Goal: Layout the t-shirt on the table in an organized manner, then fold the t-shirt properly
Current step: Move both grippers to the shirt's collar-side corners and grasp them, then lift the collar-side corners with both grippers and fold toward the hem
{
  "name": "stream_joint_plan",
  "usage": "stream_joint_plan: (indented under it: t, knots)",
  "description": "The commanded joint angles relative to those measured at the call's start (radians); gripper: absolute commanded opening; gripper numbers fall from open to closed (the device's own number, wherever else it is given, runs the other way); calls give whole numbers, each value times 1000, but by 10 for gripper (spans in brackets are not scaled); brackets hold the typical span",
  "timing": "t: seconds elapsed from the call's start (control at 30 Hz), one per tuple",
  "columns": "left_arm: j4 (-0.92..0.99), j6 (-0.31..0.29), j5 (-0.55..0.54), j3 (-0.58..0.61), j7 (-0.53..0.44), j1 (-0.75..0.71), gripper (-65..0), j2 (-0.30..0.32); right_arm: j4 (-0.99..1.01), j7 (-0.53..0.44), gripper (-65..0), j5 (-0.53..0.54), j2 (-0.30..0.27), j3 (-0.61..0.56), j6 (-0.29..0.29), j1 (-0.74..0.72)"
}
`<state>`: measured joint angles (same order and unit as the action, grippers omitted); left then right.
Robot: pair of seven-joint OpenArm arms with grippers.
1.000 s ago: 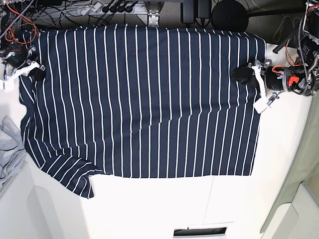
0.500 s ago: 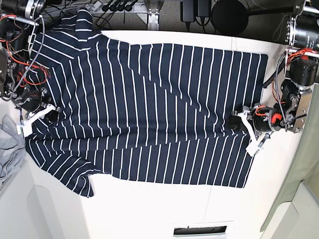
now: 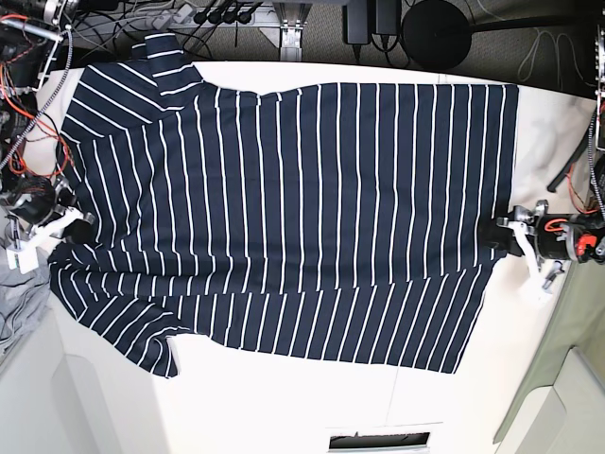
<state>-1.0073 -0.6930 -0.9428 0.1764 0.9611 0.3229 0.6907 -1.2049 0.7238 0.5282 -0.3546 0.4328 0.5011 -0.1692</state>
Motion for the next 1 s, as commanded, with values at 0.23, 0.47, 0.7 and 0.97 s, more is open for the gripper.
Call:
stream_joint_plan:
  t: [0.23,0.47,0.7,0.97]
  knots:
    - [-113,-5,-209,-9,76,-136,-486,150,-187,34,-650,132,-86,166,30,238]
    - [-216,-5,-272,-158,116,-359,-484,157,-227,119,-650,267,-95,339,57,446]
    - [-405,-5,-303,-299,138,-552,-440,113,-223,91,-423,265,-96,335,72,549]
    - [-433,-5,-250,-407,133,-658,-332,41,-184,76,-385,246,-96,203,72,541]
